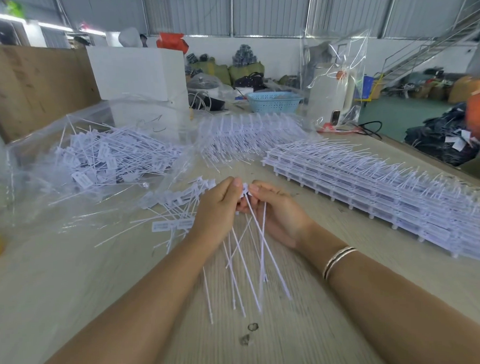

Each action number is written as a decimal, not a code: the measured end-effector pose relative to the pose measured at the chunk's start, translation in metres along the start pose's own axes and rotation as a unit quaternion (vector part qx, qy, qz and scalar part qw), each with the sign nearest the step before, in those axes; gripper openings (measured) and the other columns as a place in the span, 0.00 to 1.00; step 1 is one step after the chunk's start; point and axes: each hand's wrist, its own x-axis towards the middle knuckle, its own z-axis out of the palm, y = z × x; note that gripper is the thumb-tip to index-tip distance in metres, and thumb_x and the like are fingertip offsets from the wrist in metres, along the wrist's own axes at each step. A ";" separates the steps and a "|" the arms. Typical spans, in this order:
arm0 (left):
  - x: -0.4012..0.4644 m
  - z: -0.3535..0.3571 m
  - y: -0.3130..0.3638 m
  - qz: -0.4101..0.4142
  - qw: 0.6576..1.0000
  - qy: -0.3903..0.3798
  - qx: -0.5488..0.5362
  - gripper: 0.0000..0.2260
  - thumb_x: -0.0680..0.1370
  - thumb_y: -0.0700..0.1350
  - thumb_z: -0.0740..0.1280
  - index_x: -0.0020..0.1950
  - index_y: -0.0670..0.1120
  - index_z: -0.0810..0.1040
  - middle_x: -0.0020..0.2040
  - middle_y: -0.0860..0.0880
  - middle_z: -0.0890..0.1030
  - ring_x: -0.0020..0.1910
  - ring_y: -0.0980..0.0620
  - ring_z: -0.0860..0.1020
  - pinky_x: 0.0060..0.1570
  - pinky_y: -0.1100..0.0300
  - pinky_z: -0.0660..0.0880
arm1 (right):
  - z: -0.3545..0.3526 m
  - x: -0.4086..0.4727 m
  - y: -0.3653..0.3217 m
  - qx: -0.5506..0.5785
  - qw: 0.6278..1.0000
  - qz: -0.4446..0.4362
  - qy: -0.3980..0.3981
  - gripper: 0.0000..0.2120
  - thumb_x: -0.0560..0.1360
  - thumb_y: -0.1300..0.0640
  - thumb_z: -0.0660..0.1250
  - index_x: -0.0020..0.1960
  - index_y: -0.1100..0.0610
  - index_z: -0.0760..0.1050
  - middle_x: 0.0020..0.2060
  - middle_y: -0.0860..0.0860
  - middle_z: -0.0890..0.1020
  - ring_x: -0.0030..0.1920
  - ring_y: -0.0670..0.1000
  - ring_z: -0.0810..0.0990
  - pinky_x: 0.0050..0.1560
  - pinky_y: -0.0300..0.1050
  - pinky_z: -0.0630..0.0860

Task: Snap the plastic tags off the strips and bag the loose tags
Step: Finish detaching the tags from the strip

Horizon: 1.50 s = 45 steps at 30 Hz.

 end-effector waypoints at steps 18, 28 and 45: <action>0.008 -0.007 0.003 -0.093 0.990 0.055 -0.095 0.18 0.82 0.52 0.53 0.36 0.47 0.69 0.27 0.55 0.70 0.27 0.59 0.69 0.33 0.66 0.69 | 0.006 0.000 -0.005 0.010 0.995 -0.077 0.055 0.10 0.77 0.63 0.58 0.40 0.66 0.72 0.50 0.64 0.81 0.56 0.59 0.79 0.63 0.50 0.73; -0.001 -0.001 0.008 -0.010 0.999 -0.033 0.035 0.13 0.81 0.40 0.56 0.42 0.38 0.76 0.32 0.51 0.74 0.33 0.52 0.73 0.40 0.53 0.72 | -0.008 0.011 0.003 -0.520 0.823 -0.064 0.221 0.12 0.79 0.54 0.62 0.51 0.63 0.76 0.44 0.52 0.76 0.45 0.50 0.73 0.47 0.42 0.69; 0.001 -0.022 0.007 0.086 0.946 -0.043 0.311 0.20 0.81 0.48 0.57 0.28 0.52 0.65 0.26 0.49 0.73 0.28 0.48 0.74 0.31 0.57 0.66 | 0.010 -0.004 -0.001 -0.255 0.957 -0.089 0.103 0.16 0.80 0.64 0.58 0.33 0.62 0.72 0.24 0.45 0.74 0.28 0.42 0.71 0.34 0.32 0.68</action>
